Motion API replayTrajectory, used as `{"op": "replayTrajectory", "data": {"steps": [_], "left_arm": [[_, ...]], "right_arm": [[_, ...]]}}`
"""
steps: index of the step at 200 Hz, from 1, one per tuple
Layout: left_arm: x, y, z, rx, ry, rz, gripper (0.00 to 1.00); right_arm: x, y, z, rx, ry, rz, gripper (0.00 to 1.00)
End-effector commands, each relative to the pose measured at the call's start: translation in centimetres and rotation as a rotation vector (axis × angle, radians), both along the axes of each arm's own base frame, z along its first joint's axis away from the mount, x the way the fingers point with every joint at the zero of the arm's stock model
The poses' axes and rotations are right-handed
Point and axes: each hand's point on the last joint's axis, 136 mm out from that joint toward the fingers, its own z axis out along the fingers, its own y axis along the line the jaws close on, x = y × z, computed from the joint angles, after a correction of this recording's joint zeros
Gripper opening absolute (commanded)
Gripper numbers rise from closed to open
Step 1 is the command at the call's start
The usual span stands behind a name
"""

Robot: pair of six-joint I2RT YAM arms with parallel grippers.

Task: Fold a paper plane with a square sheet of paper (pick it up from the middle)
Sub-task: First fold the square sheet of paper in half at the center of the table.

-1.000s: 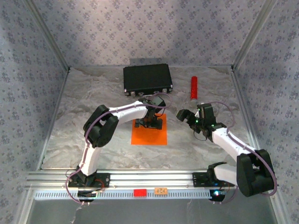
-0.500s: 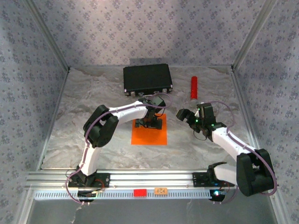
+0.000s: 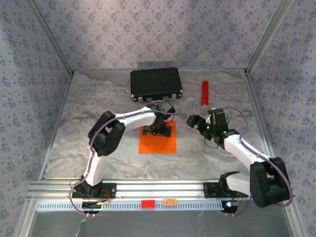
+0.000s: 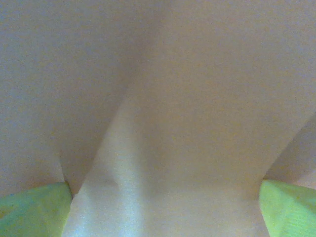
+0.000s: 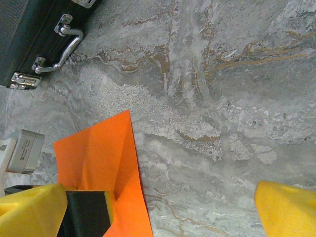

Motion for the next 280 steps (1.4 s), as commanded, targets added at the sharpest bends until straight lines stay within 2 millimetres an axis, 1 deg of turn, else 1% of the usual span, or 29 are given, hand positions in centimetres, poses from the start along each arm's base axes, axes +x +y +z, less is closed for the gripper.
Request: {"op": "replayTrajectory", "data": {"steps": [1,59,77,107,129,153,163,176,178,191,203,223,235,246,265,280], "left_arm": [[-2.1,1.5,-3.9,0.092,0.096,-0.001,0.95],[-1.9,1.4,-3.5,0.105,0.08,-0.012,0.95],[-1.7,1.1,-3.1,0.093,0.068,-0.018,0.89],[-1.4,0.1,-2.2,0.037,0.047,-0.037,0.77],[-0.9,-0.5,-1.0,-0.004,0.007,-0.044,0.69],[-0.5,-0.6,0.1,-0.031,-0.039,-0.047,0.61],[-0.4,-0.6,0.5,-0.043,-0.055,-0.047,0.56],[-0.5,-0.5,1.0,-0.055,-0.066,-0.048,0.47],[-0.2,-0.9,1.3,-0.073,-0.082,-0.047,0.46],[0.0,-1.3,1.9,-0.105,-0.104,-0.054,0.42],[0.2,-1.5,2.4,-0.128,-0.113,-0.058,0.41],[0.4,-3.0,4.0,-0.244,-0.113,-0.08,0.4],[0.2,-4.3,5.4,-0.349,-0.112,-0.1,0.4],[0.3,-5.3,6.7,-0.446,-0.115,-0.112,0.4],[0.2,-7.2,9.5,-0.662,-0.12,-0.16,0.4],[0.4,-8.3,11.5,-0.838,-0.108,-0.166,0.41]], "right_arm": [[0.3,-0.1,0.5,-0.015,-0.001,-0.006,0.99],[0.4,-0.1,0.4,-0.018,0.002,-0.009,0.99],[0.4,-0.1,0.5,-0.015,0.003,-0.009,0.99],[0.4,-0.2,0.6,-0.019,0.007,-0.019,0.99],[0.4,-0.4,0.7,-0.022,0.01,-0.032,0.99],[0.3,-0.7,0.6,-0.028,0.017,-0.051,0.99],[0.3,-0.8,0.6,-0.03,0.02,-0.058,0.99],[0.3,-1.0,0.7,-0.033,0.024,-0.067,0.99],[0.3,-1.0,0.7,-0.033,0.026,-0.068,0.99],[0.3,-1.3,0.8,-0.038,0.035,-0.083,0.99],[0.2,-1.6,0.8,-0.043,0.05,-0.096,0.99],[0.0,-2.7,1.2,-0.074,0.065,-0.151,0.99],[0.0,-3.3,1.7,-0.085,0.043,-0.176,0.99],[-0.1,-4.3,2.0,-0.102,0.035,-0.232,0.99],[-0.3,-6.0,2.8,-0.145,0.005,-0.31,0.99],[-0.5,-6.6,3.3,-0.156,-0.027,-0.334,0.99]]}}
